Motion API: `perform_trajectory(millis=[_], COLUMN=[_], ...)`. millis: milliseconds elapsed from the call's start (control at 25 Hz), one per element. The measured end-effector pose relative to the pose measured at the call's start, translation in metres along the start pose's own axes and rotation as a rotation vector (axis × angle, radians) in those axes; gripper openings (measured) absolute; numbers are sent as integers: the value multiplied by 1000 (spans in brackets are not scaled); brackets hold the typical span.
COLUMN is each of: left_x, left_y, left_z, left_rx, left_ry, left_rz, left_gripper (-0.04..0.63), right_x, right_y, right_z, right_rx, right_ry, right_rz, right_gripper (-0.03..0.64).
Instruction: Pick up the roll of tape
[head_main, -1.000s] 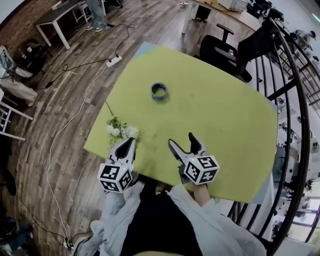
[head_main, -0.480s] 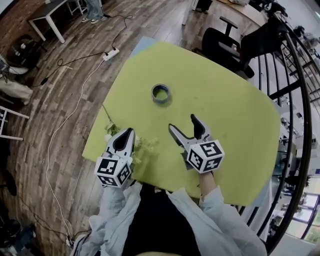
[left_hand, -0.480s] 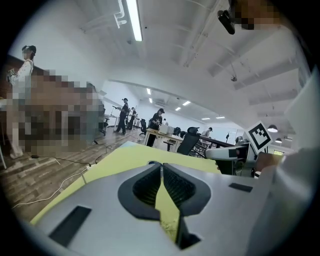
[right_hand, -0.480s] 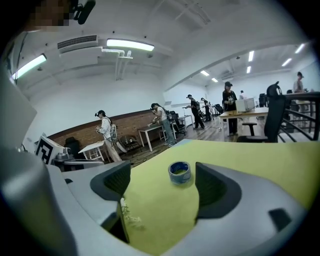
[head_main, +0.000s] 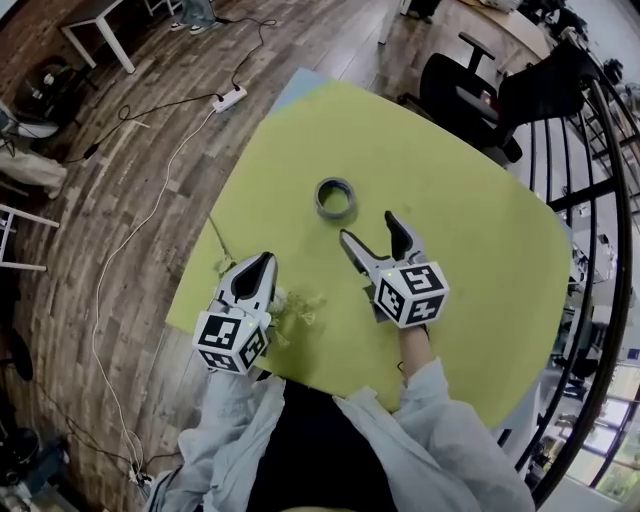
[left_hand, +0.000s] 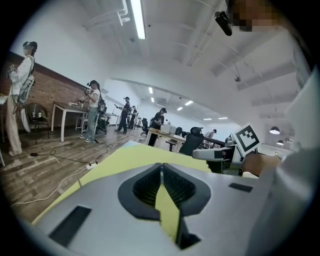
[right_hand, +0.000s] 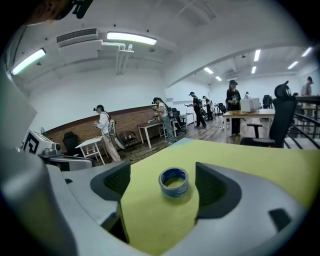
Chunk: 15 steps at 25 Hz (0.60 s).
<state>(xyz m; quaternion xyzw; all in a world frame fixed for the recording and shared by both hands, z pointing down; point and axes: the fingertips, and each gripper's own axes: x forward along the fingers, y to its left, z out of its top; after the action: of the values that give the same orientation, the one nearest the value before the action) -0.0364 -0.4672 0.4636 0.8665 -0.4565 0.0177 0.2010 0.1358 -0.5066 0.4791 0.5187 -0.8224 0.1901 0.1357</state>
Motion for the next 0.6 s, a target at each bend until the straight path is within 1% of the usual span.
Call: perform_trajectory(millis=[360,600], left_x=[30,46], left_y=[16,23], left_z=[-6,-14], left_rx=[-18,-53], left_ry=[20,30], left_rz=[-12,-17], left_gripper=[29,29], right_x=[56,88], right_y=[-27,-38], right_z=[-16,-30], right_rx=[7,-5], right_ry=[62,103], right_rz=[-11,-14], right_gripper=[405,402])
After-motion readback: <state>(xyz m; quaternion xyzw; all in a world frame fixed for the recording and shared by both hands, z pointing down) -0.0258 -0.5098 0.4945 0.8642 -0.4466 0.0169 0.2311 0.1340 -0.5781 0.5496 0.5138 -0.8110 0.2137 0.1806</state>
